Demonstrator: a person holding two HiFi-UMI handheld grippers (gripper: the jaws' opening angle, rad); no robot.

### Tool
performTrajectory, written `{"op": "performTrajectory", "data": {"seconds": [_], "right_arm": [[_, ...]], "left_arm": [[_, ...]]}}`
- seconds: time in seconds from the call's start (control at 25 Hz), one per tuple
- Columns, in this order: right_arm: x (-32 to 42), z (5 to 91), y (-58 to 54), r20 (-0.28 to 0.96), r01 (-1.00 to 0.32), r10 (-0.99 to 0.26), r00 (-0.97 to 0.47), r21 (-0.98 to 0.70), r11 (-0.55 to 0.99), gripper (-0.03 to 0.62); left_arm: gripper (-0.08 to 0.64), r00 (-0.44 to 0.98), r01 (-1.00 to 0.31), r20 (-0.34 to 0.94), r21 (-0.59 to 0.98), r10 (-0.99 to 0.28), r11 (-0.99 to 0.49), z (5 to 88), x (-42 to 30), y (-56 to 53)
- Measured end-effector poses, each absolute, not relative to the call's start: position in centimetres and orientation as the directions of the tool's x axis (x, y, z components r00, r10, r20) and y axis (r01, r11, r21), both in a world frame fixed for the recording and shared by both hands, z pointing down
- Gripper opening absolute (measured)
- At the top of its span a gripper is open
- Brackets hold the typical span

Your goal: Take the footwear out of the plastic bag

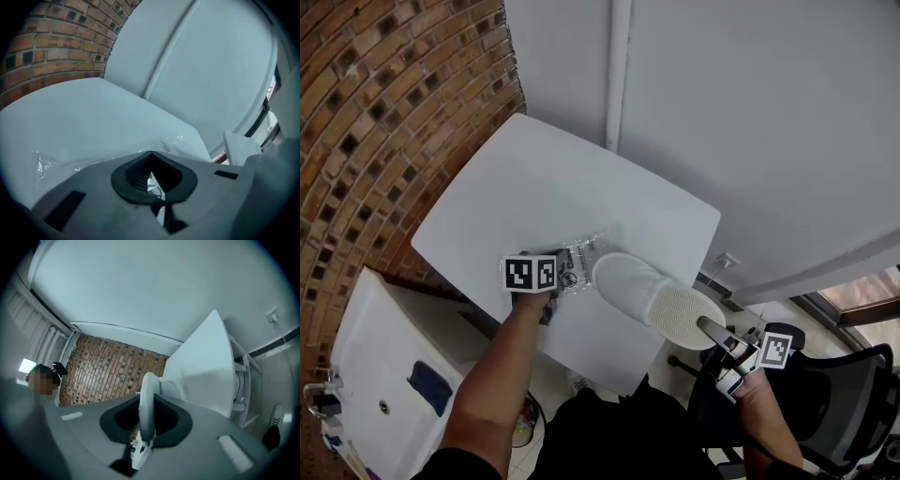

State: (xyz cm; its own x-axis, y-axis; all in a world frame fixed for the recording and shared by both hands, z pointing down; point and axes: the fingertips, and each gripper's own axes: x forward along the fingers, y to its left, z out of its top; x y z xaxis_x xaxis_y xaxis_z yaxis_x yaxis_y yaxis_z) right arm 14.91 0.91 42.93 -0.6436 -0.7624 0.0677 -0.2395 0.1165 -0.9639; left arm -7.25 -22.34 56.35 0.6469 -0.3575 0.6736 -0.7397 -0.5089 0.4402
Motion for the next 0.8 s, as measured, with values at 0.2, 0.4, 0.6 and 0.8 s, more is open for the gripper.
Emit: {"op": "performTrajectory", "data": {"seconds": [0.2,0.4,0.6,0.8], "right_arm": [[12.8,44.4,0.5,0.1,-0.25,-0.717,-0.689,-0.962,0.107,0.048],[10.6,45.0,-0.1,0.117,-0.261,-0.68,-0.724,-0.959,0.114,0.048],[8.3,45.2,0.4,0.141,-0.27,-0.645,-0.751,-0.957,0.104,0.048],[6.3,45.6,1.6,0.176,-0.283,-0.596,-0.783,-0.955,0.089,0.049]], "left_arm": [[0.006,0.681,-0.713,0.624,0.444,-0.384,-0.543,52.6,-8.2,-20.9],[0.006,0.678,-0.718,0.617,0.44,-0.4,-0.539,50.8,-11.4,-17.7],[0.006,0.69,-0.704,0.608,0.437,-0.393,-0.56,49.3,-14.3,-13.3],[0.006,0.733,-0.654,0.58,0.456,-0.356,-0.604,47.8,-15.9,-8.2]]}}
